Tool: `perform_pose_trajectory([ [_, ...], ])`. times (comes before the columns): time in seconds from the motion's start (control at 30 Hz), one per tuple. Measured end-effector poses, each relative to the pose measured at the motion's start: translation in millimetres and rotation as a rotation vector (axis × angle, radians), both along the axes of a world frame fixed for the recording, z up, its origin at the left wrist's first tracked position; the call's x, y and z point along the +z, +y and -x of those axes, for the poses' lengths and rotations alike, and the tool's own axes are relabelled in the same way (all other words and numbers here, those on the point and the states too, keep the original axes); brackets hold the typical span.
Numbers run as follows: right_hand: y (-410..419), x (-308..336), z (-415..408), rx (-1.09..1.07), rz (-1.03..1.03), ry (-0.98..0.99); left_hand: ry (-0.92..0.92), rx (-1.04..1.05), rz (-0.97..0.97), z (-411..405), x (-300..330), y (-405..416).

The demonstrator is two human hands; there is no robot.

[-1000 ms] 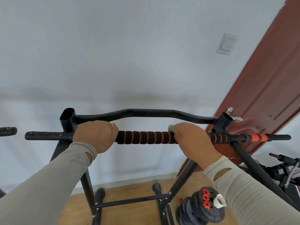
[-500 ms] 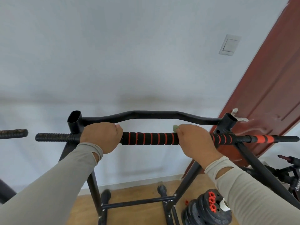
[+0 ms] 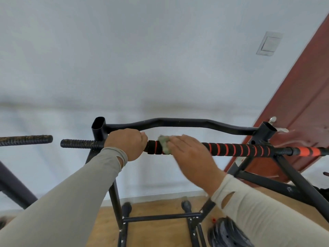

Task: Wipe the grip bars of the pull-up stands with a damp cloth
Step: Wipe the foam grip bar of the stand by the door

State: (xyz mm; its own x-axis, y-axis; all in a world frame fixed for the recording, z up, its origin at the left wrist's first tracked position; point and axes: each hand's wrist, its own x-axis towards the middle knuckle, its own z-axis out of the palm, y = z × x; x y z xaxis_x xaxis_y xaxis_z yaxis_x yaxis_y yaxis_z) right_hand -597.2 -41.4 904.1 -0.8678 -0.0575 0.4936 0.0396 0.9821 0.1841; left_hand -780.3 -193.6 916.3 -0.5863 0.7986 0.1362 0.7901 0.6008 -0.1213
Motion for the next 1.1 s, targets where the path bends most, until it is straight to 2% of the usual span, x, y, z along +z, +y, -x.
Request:
perform_pose_trajectory([
  [0.07,27.6,16.6,-24.1,-0.158,0.000,-0.090,0.010,0.006,0.063,2.3,-0.2,1.9],
  [0.17,68.6,35.9,-62.8,-0.577,-0.064,-0.336,0.087,-0.006,0.071,1.1,-3.7,1.4],
  [0.23,83.4,48.2,-85.4,-0.760,-0.074,-0.402,0.097,-0.013,0.040,0.1,-5.7,-0.7],
  [0.4,94.6,58.6,-98.8,-0.821,0.012,-0.394,0.023,0.002,0.001,-1.1,1.9,1.7],
  [0.53,88.7,44.9,-91.1,-0.831,0.042,-0.307,0.073,0.063,-0.289,-11.8,-7.0,-7.8],
  [0.63,87.4,39.3,-87.6,-0.869,0.067,-0.231,0.087,0.053,-0.276,-16.5,-16.5,-15.3],
  [0.77,49.5,37.9,-56.6,-0.734,0.105,-0.174,-0.008,0.102,-0.245,-13.8,-8.7,-10.2],
  [0.9,-40.3,11.5,13.0,-0.369,0.337,0.049,-0.088,0.113,-0.115,-4.3,4.3,-1.9],
  [0.97,-69.3,-5.4,34.8,-0.211,0.377,0.106,-0.076,0.097,-0.103,-1.7,5.4,0.0],
  [1.1,-43.9,-5.0,20.9,-0.087,0.246,0.125,-0.182,0.095,-0.303,-0.2,3.2,-6.2],
])
